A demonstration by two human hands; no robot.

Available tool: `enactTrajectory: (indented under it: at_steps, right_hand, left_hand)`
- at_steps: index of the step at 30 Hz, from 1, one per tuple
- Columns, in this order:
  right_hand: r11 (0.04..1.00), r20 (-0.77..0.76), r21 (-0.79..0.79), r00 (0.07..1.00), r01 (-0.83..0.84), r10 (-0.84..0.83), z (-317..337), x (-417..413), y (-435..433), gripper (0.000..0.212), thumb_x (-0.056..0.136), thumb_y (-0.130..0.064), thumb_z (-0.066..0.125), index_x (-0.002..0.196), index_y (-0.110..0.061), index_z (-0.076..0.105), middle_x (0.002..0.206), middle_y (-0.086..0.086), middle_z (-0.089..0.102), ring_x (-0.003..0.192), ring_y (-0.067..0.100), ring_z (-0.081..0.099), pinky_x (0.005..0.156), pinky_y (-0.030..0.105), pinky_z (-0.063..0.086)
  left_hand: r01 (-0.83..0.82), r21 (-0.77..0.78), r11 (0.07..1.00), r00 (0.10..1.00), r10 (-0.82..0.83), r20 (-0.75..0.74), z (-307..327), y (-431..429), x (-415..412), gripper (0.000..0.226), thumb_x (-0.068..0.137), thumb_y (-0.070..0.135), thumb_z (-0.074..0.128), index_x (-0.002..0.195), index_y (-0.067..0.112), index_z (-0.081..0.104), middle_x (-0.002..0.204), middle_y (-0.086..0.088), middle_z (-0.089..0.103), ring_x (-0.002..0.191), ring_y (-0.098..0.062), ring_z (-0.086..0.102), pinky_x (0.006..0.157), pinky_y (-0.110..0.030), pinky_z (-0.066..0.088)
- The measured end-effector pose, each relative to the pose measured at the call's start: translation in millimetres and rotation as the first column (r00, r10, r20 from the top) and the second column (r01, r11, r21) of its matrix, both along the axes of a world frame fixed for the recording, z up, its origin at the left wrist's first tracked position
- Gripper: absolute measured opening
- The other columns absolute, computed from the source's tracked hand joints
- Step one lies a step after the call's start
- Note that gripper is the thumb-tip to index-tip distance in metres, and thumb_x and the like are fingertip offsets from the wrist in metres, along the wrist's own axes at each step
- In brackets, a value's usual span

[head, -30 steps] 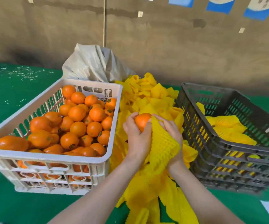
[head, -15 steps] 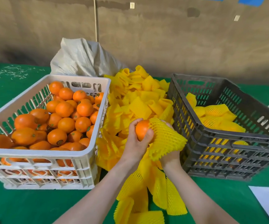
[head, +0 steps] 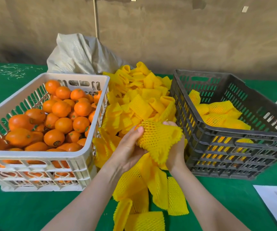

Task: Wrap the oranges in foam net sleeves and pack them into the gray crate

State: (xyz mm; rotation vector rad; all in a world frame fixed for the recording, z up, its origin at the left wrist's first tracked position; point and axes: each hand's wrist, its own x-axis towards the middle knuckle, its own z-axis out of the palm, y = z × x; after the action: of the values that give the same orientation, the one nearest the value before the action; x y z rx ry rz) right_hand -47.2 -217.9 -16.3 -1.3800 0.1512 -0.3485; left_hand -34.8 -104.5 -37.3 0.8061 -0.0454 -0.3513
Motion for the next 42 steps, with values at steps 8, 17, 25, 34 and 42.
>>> enactTrajectory:
  at_steps: [8,17,25,34,42]
  right_hand:
    - [0.771,0.364,-0.568,0.928,0.287,-0.077,-10.9,-2.2,8.1,0.035,0.099,-0.024,0.037,0.082,0.0,0.056,0.067,0.008,0.054,0.061,0.024,0.047,0.057,0.041,0.032]
    - [0.963,0.053,-0.268,0.999,0.007,0.007,-12.3,15.5,2.2,0.034,0.101,-0.023,0.038,0.073,-0.007,0.048,0.075,0.012,0.048,0.072,0.022,0.043,0.068,0.04,0.038]
    - [0.928,-0.373,0.334,0.882,-0.163,0.289,-9.2,15.8,5.1,0.052,0.091,-0.061,0.035,0.102,-0.02,0.065,0.105,0.009,0.069,0.097,0.028,0.064,0.087,0.045,0.051]
    - [0.881,-0.251,0.452,0.928,-0.141,0.277,-21.7,15.5,8.8,0.025,0.096,-0.031,0.045,0.091,-0.016,0.064,0.093,0.011,0.064,0.09,0.027,0.059,0.084,0.041,0.048]
    - [0.775,-0.135,0.587,0.916,-0.234,0.378,-17.1,12.7,-6.9,0.044,0.091,-0.031,0.042,0.064,-0.018,0.075,0.073,0.007,0.071,0.069,0.023,0.068,0.076,0.037,0.05]
  left_hand:
    - [-0.14,-0.071,0.988,0.974,0.124,-0.191,-2.8,-13.2,2.6,0.045,0.093,0.039,0.044,0.071,0.015,0.075,0.073,-0.006,0.073,0.065,-0.016,0.07,0.059,-0.028,0.056]
    - [-0.16,0.112,0.981,0.963,0.18,-0.199,11.1,-9.8,4.1,0.037,0.095,0.049,0.041,0.092,0.023,0.067,0.087,-0.008,0.074,0.078,-0.021,0.07,0.063,-0.032,0.058]
    - [-0.325,0.499,0.803,0.891,0.436,-0.122,11.1,-9.0,13.3,0.041,0.093,0.052,0.046,0.076,0.017,0.057,0.086,-0.007,0.067,0.082,-0.023,0.062,0.077,-0.034,0.05]
    - [-0.661,0.528,0.533,0.749,0.508,0.425,12.3,-11.7,6.4,0.047,0.094,0.022,0.058,0.054,0.001,0.046,0.054,-0.011,0.038,0.054,-0.02,0.032,0.054,-0.035,0.026]
    - [-0.326,0.549,0.77,0.945,0.268,0.185,21.0,-6.9,12.3,0.045,0.094,0.041,0.051,0.089,-0.002,0.062,0.08,-0.026,0.057,0.073,-0.031,0.054,0.068,-0.039,0.044]
